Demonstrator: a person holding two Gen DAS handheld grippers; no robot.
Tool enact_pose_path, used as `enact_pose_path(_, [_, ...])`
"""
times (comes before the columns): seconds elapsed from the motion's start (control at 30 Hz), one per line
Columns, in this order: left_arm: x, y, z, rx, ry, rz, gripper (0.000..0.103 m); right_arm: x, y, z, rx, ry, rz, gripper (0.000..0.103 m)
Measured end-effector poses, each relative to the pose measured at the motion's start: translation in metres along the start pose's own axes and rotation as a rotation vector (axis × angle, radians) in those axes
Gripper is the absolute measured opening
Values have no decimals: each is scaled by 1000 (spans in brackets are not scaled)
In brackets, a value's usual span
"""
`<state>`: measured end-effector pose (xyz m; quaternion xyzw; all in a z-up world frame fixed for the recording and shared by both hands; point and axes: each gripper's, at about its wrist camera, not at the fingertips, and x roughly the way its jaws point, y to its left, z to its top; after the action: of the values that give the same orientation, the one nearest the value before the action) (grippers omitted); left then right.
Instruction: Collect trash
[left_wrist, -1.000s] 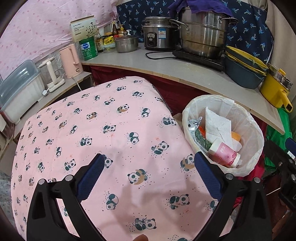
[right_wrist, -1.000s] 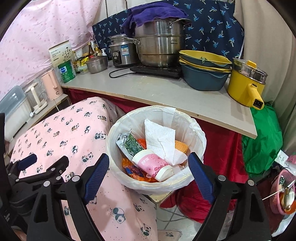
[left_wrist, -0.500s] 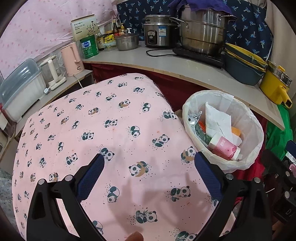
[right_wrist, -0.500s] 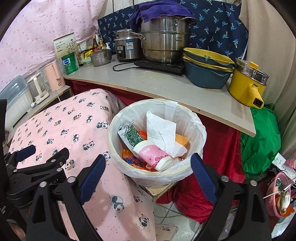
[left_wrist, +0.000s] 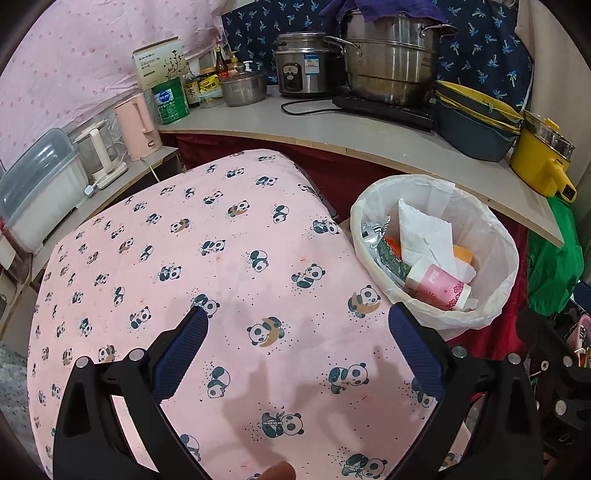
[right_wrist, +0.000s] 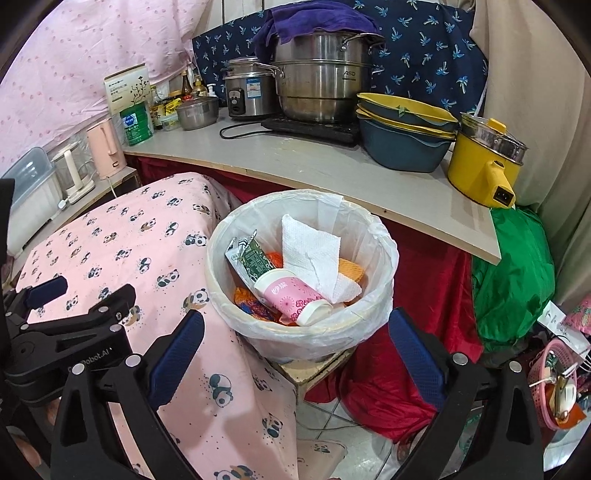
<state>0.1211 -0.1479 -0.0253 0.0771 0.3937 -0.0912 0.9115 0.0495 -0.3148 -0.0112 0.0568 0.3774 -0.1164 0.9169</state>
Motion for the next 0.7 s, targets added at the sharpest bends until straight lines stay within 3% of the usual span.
enact_pose_path(0.7, [-3,-8,-3,34,-13,-41,94,1,0,-12,-10,11,-3,96])
